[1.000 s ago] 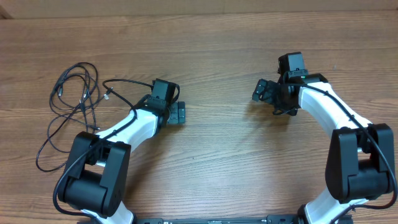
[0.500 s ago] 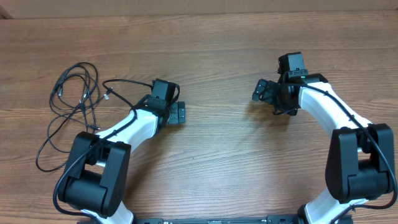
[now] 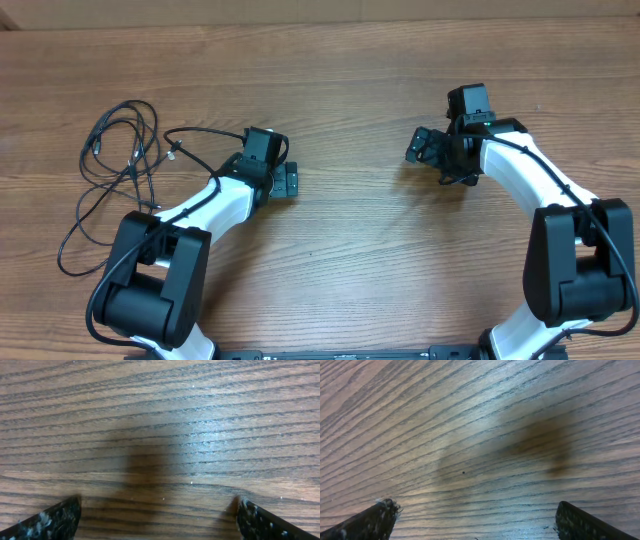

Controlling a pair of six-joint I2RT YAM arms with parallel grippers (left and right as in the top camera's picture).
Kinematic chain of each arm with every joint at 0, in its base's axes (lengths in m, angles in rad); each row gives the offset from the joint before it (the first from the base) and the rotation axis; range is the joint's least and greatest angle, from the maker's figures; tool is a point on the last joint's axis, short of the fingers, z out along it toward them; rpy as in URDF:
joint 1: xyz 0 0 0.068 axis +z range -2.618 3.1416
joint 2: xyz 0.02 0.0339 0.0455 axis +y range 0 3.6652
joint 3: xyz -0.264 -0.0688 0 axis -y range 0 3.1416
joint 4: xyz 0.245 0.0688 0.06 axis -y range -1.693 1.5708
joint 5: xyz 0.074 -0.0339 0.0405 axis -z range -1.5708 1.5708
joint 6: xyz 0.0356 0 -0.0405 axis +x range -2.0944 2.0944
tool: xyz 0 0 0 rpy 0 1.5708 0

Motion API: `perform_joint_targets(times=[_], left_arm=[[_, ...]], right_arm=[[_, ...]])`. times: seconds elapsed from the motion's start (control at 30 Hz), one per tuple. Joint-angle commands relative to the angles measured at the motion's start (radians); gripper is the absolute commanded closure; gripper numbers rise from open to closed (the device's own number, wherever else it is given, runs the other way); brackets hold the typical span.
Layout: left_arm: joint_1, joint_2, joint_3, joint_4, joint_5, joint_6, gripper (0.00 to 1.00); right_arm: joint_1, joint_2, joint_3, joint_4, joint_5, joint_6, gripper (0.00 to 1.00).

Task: Untangle cables

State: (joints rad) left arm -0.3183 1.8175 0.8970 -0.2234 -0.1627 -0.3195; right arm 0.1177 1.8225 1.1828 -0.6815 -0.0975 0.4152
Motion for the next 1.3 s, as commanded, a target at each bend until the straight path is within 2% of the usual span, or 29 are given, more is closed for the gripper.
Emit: perform_joint_targets(times=[0.0, 0.67, 0.97, 1.2, 1.27], left_arm=[[0.012, 0.167, -0.141, -0.061, -0.004, 0.002, 0.0], [0.01, 0.148, -0.141, -0.026, -0.103, 0.013, 0.0], [0.011, -0.163, -0.143, 0.014, -0.136, 0.014, 0.0], [0.024, -0.428, -0.22, 0.015, -0.185, 0.203, 0.0], [0.038, -0.514, -0.267, 0.017, -0.185, 0.225, 0.01]], right_arm=[[0.0, 0.003, 0.008, 0.004, 0.002, 0.004, 0.0], [0.0, 0.003, 0.008, 0.004, 0.002, 0.004, 0.0], [0.0, 0.003, 0.008, 0.004, 0.002, 0.004, 0.0], [0.0, 0.003, 0.008, 0.004, 0.002, 0.004, 0.0], [0.0, 0.003, 0.008, 0.004, 0.002, 0.004, 0.0]])
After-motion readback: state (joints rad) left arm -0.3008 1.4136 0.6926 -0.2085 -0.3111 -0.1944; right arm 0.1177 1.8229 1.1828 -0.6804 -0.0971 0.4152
